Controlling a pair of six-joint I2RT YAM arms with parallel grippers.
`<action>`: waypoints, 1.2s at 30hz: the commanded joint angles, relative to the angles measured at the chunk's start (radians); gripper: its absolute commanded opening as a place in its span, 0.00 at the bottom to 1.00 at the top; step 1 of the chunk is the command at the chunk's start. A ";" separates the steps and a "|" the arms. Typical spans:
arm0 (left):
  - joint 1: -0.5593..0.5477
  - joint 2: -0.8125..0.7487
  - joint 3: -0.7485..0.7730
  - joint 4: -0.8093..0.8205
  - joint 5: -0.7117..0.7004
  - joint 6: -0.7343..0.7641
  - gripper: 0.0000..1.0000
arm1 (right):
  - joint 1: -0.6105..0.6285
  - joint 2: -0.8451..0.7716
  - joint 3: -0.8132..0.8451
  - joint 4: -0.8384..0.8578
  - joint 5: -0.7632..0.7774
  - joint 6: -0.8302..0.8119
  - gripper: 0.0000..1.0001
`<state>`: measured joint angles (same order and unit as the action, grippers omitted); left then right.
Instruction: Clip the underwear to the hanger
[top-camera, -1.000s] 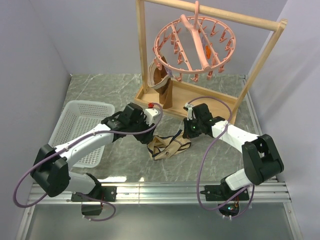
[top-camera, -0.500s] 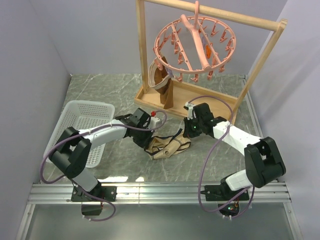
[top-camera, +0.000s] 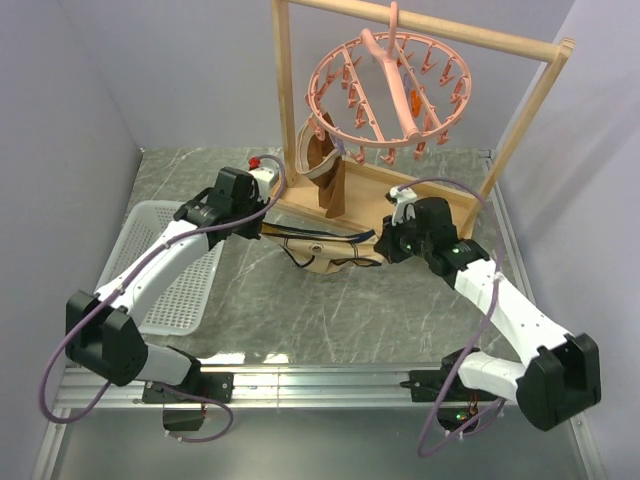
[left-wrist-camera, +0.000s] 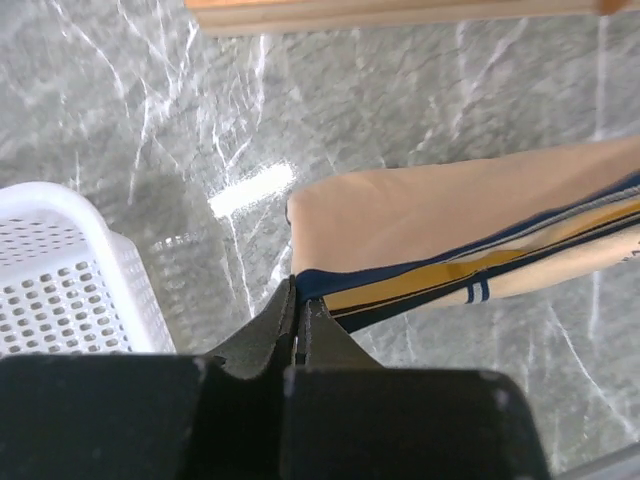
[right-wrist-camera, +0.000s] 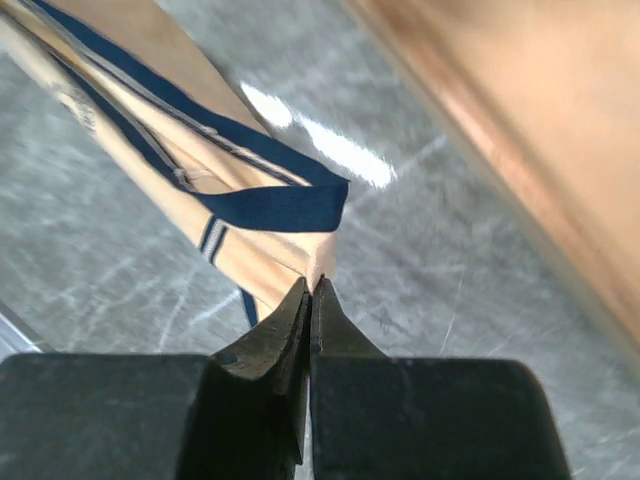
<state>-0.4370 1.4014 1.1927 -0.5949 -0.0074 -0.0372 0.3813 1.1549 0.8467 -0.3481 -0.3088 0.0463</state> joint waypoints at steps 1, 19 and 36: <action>-0.003 -0.037 0.044 -0.080 -0.045 0.023 0.00 | -0.010 -0.078 0.045 0.017 -0.044 -0.037 0.00; -0.006 -0.282 0.002 -0.468 0.274 0.257 0.01 | 0.024 -0.381 -0.120 -0.137 -0.158 0.010 0.00; 0.072 0.453 0.292 -0.169 0.271 0.109 0.35 | 0.014 0.393 0.153 0.009 0.075 0.128 0.22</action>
<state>-0.4084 1.8805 1.4231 -0.8459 0.2611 0.1226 0.4046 1.5475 0.9302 -0.3992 -0.2878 0.1436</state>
